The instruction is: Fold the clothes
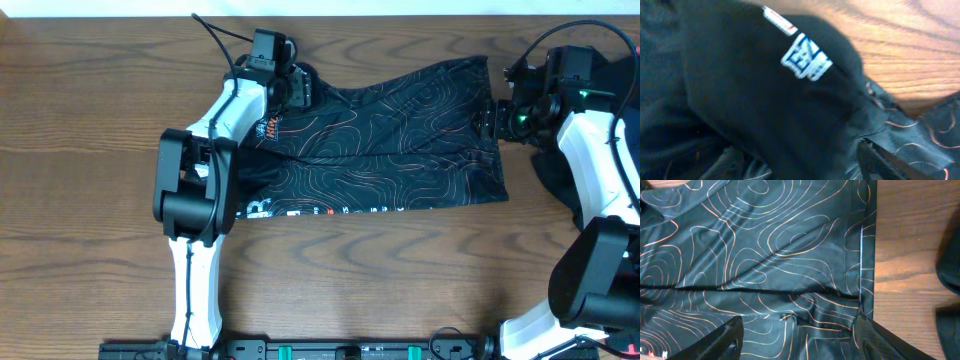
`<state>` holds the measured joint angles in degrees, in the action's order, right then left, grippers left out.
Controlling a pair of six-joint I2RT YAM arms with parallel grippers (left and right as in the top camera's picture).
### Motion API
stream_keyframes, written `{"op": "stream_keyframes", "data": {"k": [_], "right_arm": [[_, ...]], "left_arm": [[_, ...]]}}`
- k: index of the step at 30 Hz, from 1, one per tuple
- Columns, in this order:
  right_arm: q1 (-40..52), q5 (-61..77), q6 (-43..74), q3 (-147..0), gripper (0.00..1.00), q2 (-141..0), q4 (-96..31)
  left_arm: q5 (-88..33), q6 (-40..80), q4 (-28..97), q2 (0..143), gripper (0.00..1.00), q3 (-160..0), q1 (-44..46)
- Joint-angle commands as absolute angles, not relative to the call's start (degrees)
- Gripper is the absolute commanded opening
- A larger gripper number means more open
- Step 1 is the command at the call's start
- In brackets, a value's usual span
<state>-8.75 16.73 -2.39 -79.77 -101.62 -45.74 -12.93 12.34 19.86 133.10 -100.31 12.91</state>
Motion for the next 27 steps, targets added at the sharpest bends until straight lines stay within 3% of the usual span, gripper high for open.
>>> {"op": "stream_keyframes", "data": {"k": [1,9,11,15,18,27], "right_arm": [[-7.86,16.51,-3.29,-80.07,0.7,-101.75,-46.09],[-7.86,16.49,-3.29,-80.07,0.7,-101.75,-46.74],[-7.86,16.49,-3.29,-80.07,0.7,-101.75,-46.96],[-7.86,16.34,-3.29,-80.07,0.69,-101.75,-46.96],[-7.86,15.22,-3.22,-80.07,0.68,-101.75,-46.96],[-7.86,7.92,1.72,-80.07,0.69,-101.95,-40.58]], "left_arm": [[-12.4,14.31,19.25,133.23,0.72,-100.73,12.84],[-12.4,15.44,18.7,135.02,0.67,-100.73,12.99],[-12.4,16.32,18.7,135.09,0.61,-100.73,12.99],[-12.4,16.47,17.87,135.06,0.27,-100.75,12.99],[-12.43,16.62,17.39,134.67,0.14,-100.82,12.86],[-12.47,16.67,17.5,125.82,0.06,-100.88,9.47]]}}
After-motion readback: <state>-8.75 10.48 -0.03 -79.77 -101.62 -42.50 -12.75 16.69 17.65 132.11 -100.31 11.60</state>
